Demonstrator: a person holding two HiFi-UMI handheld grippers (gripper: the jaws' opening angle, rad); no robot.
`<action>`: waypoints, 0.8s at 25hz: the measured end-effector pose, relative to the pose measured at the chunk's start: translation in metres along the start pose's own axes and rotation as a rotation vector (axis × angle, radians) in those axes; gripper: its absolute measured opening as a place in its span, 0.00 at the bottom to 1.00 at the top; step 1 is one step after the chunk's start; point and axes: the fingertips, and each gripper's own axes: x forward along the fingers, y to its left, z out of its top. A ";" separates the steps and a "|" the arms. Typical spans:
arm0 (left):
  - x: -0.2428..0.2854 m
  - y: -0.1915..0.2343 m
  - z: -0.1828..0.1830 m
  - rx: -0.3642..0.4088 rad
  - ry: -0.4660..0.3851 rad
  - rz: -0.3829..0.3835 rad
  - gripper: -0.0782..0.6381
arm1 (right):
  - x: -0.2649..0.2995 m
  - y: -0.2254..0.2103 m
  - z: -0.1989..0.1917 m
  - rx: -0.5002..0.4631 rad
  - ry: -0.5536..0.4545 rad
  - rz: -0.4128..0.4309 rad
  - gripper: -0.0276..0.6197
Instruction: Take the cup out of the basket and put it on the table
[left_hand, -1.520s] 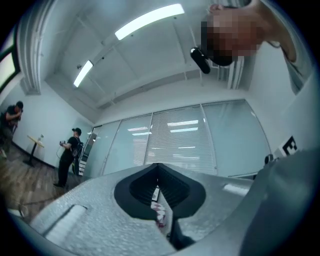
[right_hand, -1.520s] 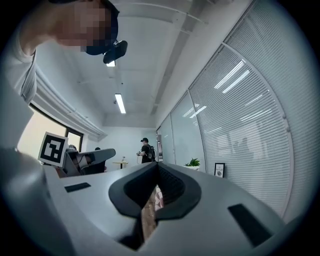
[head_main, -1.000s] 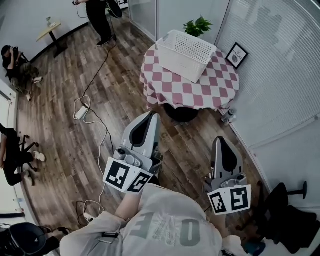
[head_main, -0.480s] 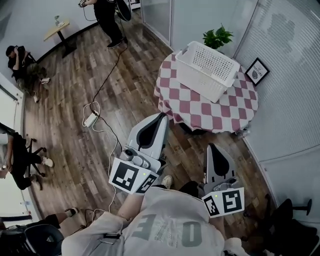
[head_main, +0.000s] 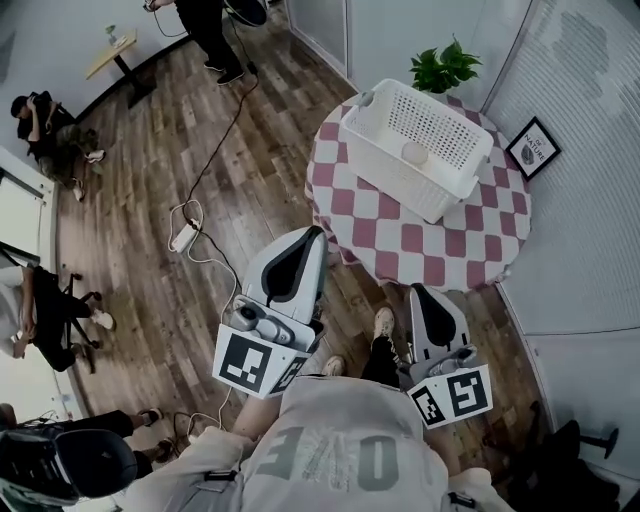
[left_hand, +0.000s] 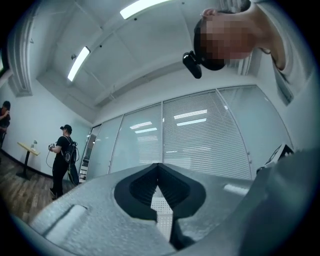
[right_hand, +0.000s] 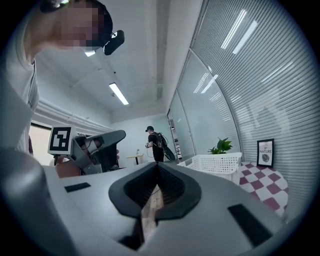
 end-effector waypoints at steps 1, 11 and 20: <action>0.013 0.000 0.001 0.008 -0.015 0.006 0.12 | 0.007 -0.013 0.002 -0.014 0.006 0.002 0.06; 0.135 -0.004 -0.025 -0.001 -0.048 0.027 0.12 | 0.055 -0.145 0.045 -0.083 -0.009 -0.038 0.06; 0.203 -0.016 -0.035 0.002 -0.024 0.002 0.12 | 0.079 -0.214 0.058 -0.043 -0.005 -0.044 0.06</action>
